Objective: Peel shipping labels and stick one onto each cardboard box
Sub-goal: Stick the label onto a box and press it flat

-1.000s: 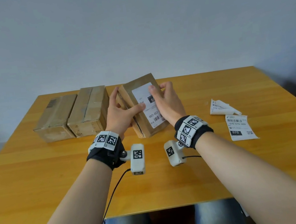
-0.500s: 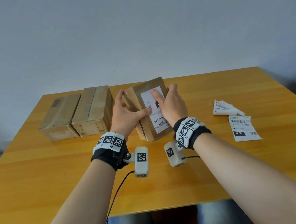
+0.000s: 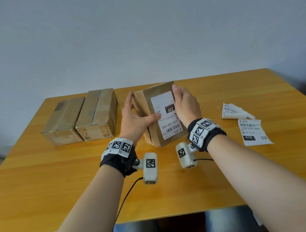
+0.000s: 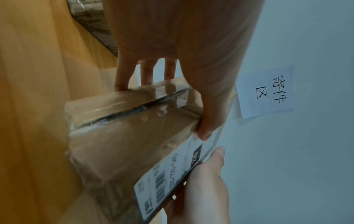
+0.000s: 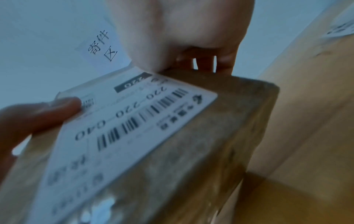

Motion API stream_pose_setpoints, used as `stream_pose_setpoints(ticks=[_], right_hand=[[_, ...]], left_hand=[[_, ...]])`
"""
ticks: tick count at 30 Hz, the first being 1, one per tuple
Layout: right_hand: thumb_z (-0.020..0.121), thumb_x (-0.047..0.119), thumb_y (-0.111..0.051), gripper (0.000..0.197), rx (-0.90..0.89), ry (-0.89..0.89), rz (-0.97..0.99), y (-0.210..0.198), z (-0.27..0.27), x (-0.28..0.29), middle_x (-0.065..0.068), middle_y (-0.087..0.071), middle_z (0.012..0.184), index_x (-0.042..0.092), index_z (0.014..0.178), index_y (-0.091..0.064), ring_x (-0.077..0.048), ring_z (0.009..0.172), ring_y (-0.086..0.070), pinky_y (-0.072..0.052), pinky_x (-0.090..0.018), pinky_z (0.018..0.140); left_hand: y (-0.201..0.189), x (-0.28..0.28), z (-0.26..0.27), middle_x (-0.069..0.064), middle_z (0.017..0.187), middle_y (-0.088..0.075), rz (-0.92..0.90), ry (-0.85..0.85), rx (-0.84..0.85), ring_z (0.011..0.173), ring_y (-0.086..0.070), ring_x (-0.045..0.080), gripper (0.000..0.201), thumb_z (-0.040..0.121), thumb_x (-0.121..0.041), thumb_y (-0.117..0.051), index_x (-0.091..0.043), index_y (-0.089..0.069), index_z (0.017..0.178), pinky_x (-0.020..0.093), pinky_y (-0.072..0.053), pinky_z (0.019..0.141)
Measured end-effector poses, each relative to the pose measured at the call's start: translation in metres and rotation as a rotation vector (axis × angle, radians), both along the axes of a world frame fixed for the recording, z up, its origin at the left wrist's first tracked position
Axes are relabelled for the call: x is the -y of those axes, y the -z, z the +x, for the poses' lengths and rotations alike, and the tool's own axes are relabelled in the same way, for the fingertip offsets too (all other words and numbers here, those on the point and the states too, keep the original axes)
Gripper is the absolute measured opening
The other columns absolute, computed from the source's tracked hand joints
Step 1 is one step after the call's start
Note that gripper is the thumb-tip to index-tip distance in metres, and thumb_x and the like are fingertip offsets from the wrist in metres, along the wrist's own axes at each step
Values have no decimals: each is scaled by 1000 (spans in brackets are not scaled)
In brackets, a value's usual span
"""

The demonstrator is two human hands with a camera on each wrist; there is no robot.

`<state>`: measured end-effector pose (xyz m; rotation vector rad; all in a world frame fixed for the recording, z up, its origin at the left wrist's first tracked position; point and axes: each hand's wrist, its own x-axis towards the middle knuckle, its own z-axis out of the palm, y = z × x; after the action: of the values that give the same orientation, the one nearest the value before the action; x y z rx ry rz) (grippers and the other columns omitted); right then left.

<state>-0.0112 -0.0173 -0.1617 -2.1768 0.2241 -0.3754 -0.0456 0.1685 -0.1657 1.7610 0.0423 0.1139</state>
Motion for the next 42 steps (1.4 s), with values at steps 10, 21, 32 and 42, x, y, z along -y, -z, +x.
stream_pose_setpoints(ticks=[10, 21, 32, 42], right_hand=[[86, 71, -66, 84, 164, -187, 144, -12, -8, -12, 6, -35, 160, 34, 152, -29, -16, 136, -46, -47, -37, 99], [84, 75, -53, 75, 285, -114, 17, -4, -6, -21, 1, -50, 139, 20, 135, -43, -23, 117, -58, -55, -41, 78], [92, 69, -56, 45, 283, -72, 51, -8, 1, -4, 11, -57, 101, 29, 109, -42, -20, 89, -66, -59, -51, 68], [105, 52, -53, 40, 369, 23, -12, -12, 6, 11, 6, -58, 77, 13, 93, -52, -19, 71, -57, -39, -30, 59]], left_hand=[[-1, 0, 7, -3, 161, -41, 35, 85, 14, 136, -58, 32, 131, 52, -49, -98, -51, -23, 160, 53, -58, 104], [1, -3, 10, -6, 157, -42, 60, 114, 2, 136, -58, 38, 129, 47, -54, -101, -65, -27, 151, 57, -56, 104], [-3, -3, 4, -6, 159, -38, 109, 158, 47, 138, -55, 34, 127, 54, -42, -100, -58, -25, 155, 57, -59, 101], [-9, 1, -4, -3, 162, -33, 185, 173, 86, 135, -46, 17, 122, 72, -19, -97, -42, -21, 164, 35, -52, 104]])
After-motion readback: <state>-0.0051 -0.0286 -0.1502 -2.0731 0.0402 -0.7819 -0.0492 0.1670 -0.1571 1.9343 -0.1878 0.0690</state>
